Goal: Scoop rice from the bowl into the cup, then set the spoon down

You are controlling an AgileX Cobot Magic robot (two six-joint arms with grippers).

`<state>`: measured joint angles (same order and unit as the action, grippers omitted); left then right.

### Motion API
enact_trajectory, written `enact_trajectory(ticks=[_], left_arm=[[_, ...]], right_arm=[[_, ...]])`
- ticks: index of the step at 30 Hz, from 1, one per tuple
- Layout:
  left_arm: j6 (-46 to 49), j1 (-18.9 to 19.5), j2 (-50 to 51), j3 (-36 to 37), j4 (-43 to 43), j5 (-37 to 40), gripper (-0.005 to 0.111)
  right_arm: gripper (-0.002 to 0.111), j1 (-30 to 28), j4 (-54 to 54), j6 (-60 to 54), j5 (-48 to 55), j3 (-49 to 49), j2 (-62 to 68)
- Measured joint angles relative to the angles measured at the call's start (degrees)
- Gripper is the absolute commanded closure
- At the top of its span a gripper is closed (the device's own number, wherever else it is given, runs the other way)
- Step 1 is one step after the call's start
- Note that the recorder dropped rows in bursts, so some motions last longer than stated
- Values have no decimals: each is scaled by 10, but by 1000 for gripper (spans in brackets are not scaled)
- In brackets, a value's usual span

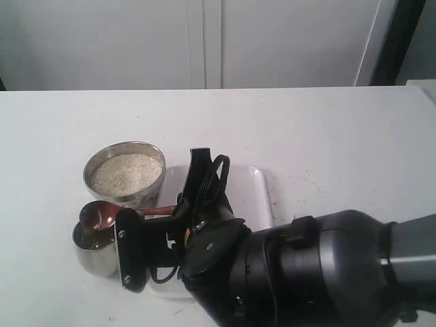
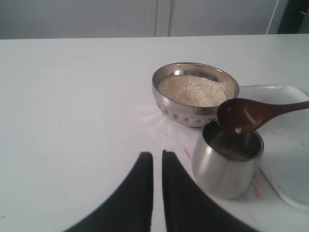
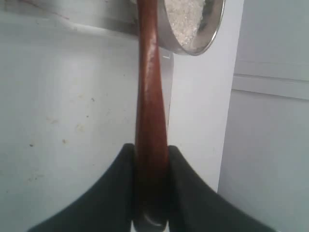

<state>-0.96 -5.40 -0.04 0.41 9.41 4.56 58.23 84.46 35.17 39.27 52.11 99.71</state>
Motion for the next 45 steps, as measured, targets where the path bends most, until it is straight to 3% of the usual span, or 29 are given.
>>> enact_trajectory(ticks=[45], left_arm=[[0, 0, 0, 0, 0, 0, 92]], right_arm=[[108, 0, 123, -77, 56, 0, 0]])
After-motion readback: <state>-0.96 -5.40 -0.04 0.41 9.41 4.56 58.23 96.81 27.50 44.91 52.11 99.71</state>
